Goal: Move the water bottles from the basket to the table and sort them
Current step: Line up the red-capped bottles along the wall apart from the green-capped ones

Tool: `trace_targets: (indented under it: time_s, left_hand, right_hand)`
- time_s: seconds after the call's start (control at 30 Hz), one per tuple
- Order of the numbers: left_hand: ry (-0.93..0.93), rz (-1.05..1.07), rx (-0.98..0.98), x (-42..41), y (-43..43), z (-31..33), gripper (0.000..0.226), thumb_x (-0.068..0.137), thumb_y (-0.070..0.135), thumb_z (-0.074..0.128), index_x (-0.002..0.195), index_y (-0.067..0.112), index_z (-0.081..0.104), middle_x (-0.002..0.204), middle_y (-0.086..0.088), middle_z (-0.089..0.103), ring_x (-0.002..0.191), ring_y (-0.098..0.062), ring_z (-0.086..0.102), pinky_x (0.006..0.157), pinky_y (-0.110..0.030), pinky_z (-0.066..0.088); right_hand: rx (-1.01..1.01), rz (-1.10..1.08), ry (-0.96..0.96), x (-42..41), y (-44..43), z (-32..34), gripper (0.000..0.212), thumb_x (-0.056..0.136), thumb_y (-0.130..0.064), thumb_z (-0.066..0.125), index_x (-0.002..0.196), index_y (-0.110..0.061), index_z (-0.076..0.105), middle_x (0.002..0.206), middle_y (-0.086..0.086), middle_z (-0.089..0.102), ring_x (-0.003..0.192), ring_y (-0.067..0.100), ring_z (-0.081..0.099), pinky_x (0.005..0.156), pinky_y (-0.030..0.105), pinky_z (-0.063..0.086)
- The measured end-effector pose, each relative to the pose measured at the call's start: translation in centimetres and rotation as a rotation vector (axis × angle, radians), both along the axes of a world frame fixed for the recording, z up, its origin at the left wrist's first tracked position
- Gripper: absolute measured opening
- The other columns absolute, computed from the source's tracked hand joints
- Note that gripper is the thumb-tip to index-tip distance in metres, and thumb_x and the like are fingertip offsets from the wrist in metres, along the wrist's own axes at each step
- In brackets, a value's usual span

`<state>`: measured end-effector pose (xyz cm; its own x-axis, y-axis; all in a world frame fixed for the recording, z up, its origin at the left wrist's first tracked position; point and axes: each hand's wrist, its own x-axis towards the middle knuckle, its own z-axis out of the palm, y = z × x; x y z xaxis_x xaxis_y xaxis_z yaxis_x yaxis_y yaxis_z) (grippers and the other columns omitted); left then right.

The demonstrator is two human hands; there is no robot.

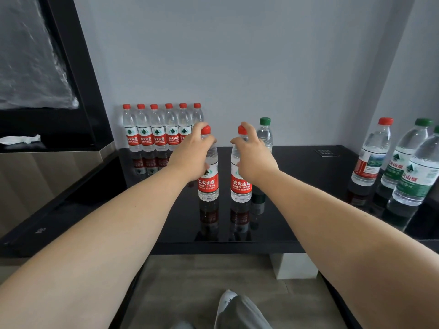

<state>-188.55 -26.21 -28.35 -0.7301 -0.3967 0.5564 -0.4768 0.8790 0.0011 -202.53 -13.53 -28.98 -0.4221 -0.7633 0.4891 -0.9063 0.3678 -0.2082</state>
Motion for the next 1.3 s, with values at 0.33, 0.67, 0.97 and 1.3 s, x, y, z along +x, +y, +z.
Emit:
trace_targets:
  time_s: [0.33,0.67,0.97,1.3]
  left_hand:
    - [0.034,0.034,-0.022,-1.8,-1.4,-0.5,0.078,0.072,0.009,0.091,0.137,0.012,0.049,0.158,-0.006,0.024,0.118,-0.031,0.059,0.082,-0.039,0.059]
    - [0.034,0.048,-0.023,-3.7,-3.5,-0.8,0.057,0.076,0.004,0.084,0.124,0.011,0.054,0.161,-0.006,0.021,0.115,-0.029,0.057,0.078,-0.043,0.059]
    - [0.055,0.037,-0.012,-5.8,-5.6,-0.9,0.058,0.078,0.002,0.082,0.127,0.011,0.054,0.163,-0.006,0.018,0.111,-0.029,0.059,0.067,-0.034,0.052]
    - [0.076,0.022,0.014,-8.7,-8.8,-1.0,0.058,0.079,-0.002,0.078,0.129,0.013,0.054,0.167,-0.005,0.014,0.114,-0.03,0.06,0.07,-0.034,0.054]
  right_hand:
    - [-0.013,0.018,0.009,-1.0,-2.0,-0.2,0.075,0.081,0.003,0.077,0.147,-0.022,0.049,0.167,-0.01,0.0,0.133,0.033,0.048,0.09,0.043,0.06]
    - [-0.035,0.026,0.015,-2.3,-5.0,-0.6,0.072,0.085,0.004,0.072,0.147,-0.019,0.044,0.167,-0.009,-0.001,0.131,0.036,0.047,0.086,0.042,0.058]
    - [-0.058,0.022,0.012,-3.7,-8.0,-0.6,0.077,0.082,0.003,0.077,0.148,-0.02,0.044,0.167,-0.01,0.001,0.134,0.034,0.048,0.095,0.044,0.058]
    - [-0.069,0.031,0.012,-6.0,-11.6,-0.7,0.071,0.085,0.005,0.072,0.146,-0.019,0.045,0.168,-0.007,0.001,0.132,0.034,0.049,0.086,0.038,0.055]
